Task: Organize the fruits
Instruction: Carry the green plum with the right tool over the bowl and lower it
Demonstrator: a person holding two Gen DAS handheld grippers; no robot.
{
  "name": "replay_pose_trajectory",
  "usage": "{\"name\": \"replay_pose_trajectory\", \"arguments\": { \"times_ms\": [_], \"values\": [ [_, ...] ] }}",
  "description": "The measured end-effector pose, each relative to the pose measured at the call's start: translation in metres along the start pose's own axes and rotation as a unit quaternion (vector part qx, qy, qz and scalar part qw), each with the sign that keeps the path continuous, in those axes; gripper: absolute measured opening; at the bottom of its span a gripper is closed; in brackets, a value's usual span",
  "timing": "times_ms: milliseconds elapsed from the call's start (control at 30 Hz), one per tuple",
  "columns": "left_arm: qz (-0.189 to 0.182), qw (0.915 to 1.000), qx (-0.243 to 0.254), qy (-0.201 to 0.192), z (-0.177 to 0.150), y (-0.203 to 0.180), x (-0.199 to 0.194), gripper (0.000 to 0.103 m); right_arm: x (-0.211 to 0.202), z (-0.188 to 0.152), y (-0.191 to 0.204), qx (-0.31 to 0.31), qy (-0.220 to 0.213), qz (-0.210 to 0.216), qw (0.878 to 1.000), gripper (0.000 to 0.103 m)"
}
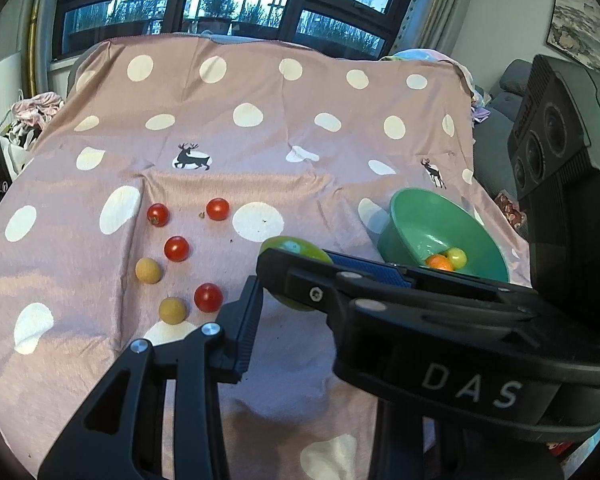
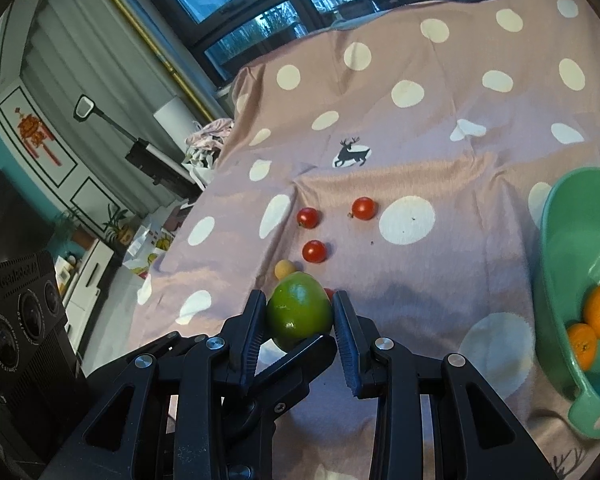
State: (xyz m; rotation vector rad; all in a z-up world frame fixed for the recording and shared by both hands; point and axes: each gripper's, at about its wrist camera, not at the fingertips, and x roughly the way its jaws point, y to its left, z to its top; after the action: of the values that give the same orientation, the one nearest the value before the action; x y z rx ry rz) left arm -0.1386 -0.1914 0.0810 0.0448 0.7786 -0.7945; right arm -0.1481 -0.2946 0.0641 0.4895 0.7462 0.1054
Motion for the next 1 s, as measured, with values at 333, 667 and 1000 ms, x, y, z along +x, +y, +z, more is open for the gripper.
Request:
{"name": "replay_pose_trajectory", "arguments": {
  "times_ms": [333,667,1000],
  "values": [
    [-0.002,0.9996,0.026,-0.009,0.011,-0.024,-0.001,0.036,-0.023,0.004,-0.012,0.004,-0.028,0.005,1.0,0.037],
    [-0.002,0.9991,0.039,-0.018,0.016,-0.046,-0.001,0.036,-0.045,0.006,-0.024,0.012,-0.05,0.009,0.999,0.037],
    [0.007,0.9985,0.05,-0.024,0.019,-0.064,0.001,0.036,-0.057,0.006,-0.033,0.015,-0.062,0.003,0.998,0.037]
  ]
}}
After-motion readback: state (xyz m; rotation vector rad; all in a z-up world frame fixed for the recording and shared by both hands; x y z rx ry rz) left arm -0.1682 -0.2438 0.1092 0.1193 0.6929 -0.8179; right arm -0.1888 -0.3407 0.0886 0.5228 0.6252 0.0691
